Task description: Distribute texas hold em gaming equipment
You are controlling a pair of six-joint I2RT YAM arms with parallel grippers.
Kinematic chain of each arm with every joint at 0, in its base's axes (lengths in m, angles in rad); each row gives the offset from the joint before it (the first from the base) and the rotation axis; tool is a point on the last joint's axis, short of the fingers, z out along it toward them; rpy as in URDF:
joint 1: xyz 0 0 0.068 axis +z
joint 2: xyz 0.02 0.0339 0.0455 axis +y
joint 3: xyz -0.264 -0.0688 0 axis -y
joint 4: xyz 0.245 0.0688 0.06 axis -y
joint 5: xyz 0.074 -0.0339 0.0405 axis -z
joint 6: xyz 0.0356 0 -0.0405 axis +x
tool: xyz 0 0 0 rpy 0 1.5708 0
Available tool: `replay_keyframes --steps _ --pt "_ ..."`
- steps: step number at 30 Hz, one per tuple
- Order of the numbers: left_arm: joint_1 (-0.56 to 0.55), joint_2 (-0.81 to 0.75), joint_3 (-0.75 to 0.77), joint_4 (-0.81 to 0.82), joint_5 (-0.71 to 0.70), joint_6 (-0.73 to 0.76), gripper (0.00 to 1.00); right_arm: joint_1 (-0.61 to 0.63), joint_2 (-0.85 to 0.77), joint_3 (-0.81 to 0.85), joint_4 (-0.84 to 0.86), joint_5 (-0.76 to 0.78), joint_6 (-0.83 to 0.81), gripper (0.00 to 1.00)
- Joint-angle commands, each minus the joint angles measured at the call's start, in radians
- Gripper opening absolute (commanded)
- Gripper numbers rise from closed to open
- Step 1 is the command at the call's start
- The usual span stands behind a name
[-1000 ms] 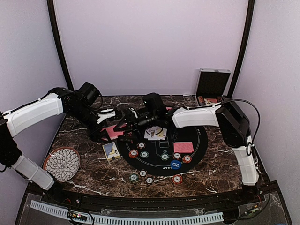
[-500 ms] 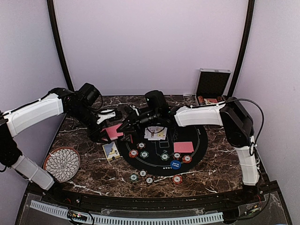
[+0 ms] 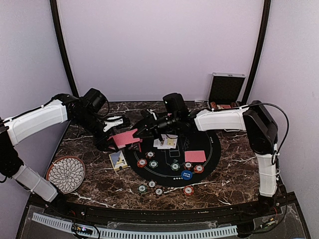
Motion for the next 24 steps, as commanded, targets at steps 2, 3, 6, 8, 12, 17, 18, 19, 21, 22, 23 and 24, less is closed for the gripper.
replay_keyframes --steps 2,3,6,8,12,17,18,19,21,22,23,24 --pt "0.006 -0.028 -0.014 -0.015 -0.003 0.005 0.0 -0.06 -0.099 -0.06 -0.018 -0.01 -0.056 0.0" --pt "0.006 -0.028 -0.014 -0.015 -0.003 0.006 0.0 -0.072 -0.107 -0.072 -0.031 -0.009 -0.068 0.0" --pt "0.006 -0.027 -0.013 -0.016 -0.003 0.006 0.0 -0.121 -0.136 -0.112 -0.068 -0.006 -0.116 0.0" --pt "0.006 -0.028 -0.012 -0.019 -0.002 0.006 0.0 -0.157 -0.155 -0.135 -0.118 0.006 -0.162 0.0" --pt "0.005 -0.028 -0.011 -0.02 -0.001 0.006 0.0 -0.231 -0.179 -0.158 -0.243 0.042 -0.279 0.0" --pt "0.005 -0.024 -0.003 -0.024 0.005 0.005 0.0 -0.303 -0.149 -0.116 -0.487 0.142 -0.493 0.0" --pt "0.005 -0.025 -0.002 -0.025 0.005 0.005 0.0 -0.313 -0.141 -0.111 -0.52 0.158 -0.521 0.0" --pt "0.006 -0.024 -0.001 -0.026 0.005 0.005 0.0 -0.322 -0.133 -0.108 -0.539 0.174 -0.546 0.0" --pt "0.005 -0.023 0.0 -0.029 0.005 0.005 0.0 -0.338 -0.12 -0.105 -0.567 0.198 -0.58 0.0" --pt "0.006 -0.024 0.0 -0.029 0.005 0.005 0.0 -0.348 -0.11 -0.099 -0.585 0.222 -0.595 0.0" --pt "0.006 -0.022 0.0 -0.029 0.006 0.005 0.0 -0.356 -0.1 -0.09 -0.605 0.235 -0.612 0.0" --pt "0.006 -0.021 0.001 -0.029 0.006 0.005 0.0 -0.365 -0.087 -0.082 -0.618 0.242 -0.627 0.0"
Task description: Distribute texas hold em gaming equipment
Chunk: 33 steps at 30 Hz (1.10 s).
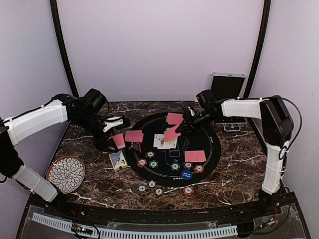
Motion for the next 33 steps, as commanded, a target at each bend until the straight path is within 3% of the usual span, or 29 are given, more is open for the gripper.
replay_keyframes --steps 1,20,26,33 --pt "0.005 -0.021 0.002 -0.025 0.015 0.005 0.0 -0.031 0.054 0.056 -0.12 0.086 -0.136 0.0" --pt "0.005 -0.019 0.007 -0.031 0.019 0.009 0.0 -0.093 0.228 0.198 -0.294 0.209 -0.267 0.0" --pt "0.006 -0.02 0.005 -0.032 0.021 0.009 0.0 -0.093 0.247 0.226 -0.334 0.253 -0.292 0.18" --pt "0.005 -0.019 0.004 -0.032 0.024 0.008 0.0 -0.093 0.248 0.252 -0.354 0.304 -0.299 0.28"
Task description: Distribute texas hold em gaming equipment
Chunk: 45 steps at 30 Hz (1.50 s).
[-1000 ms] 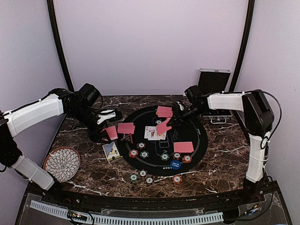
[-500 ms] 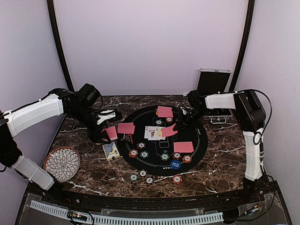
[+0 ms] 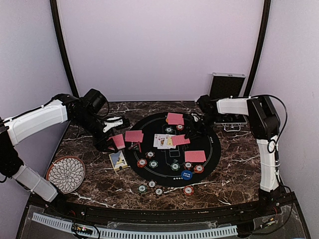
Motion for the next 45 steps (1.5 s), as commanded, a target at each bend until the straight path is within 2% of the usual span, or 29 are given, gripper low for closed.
replay_keyframes --steps 1,6,14,18,24,28,35,45 --pt "0.005 -0.019 0.004 -0.026 0.023 0.008 0.0 -0.002 0.014 0.039 -0.03 0.062 -0.011 0.29" --pt "0.005 -0.022 0.002 -0.027 0.021 0.009 0.0 -0.001 -0.008 0.061 -0.046 0.118 -0.009 0.32" --pt "0.005 -0.02 0.004 -0.023 0.023 0.008 0.0 0.077 -0.148 0.065 -0.001 0.141 0.034 0.52" --pt "0.006 -0.019 0.007 -0.017 0.023 0.006 0.0 0.162 -0.209 0.05 0.099 0.045 0.112 0.6" --pt "0.006 -0.016 0.01 -0.014 0.024 0.003 0.0 0.292 -0.242 -0.022 0.419 -0.17 0.342 0.72" --pt "0.005 -0.017 0.014 -0.012 0.026 0.003 0.0 0.371 -0.2 -0.034 0.598 -0.264 0.498 0.76" --pt "0.006 -0.027 0.014 -0.012 0.031 0.0 0.0 0.446 -0.125 -0.028 0.75 -0.322 0.62 0.77" --pt "0.005 -0.034 0.007 -0.006 0.034 0.001 0.0 0.498 -0.056 -0.023 0.855 -0.351 0.708 0.77"
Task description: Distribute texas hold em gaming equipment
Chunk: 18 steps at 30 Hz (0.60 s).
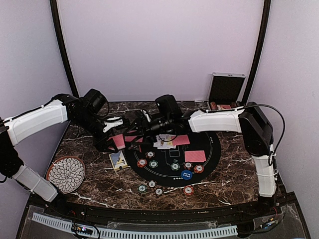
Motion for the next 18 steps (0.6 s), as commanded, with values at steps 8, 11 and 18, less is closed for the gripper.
replay_keyframes --steps 8,11,18 --pt "0.005 -0.028 0.015 -0.004 0.03 0.0 0.0 0.05 0.092 0.06 0.137 -0.044 0.095 0.77" --pt "0.006 -0.025 0.019 -0.006 0.033 0.0 0.0 0.06 0.12 0.096 0.136 -0.047 0.104 0.77" --pt "0.005 -0.021 0.02 -0.008 0.043 -0.001 0.0 0.073 0.192 0.19 0.163 -0.049 0.15 0.78"
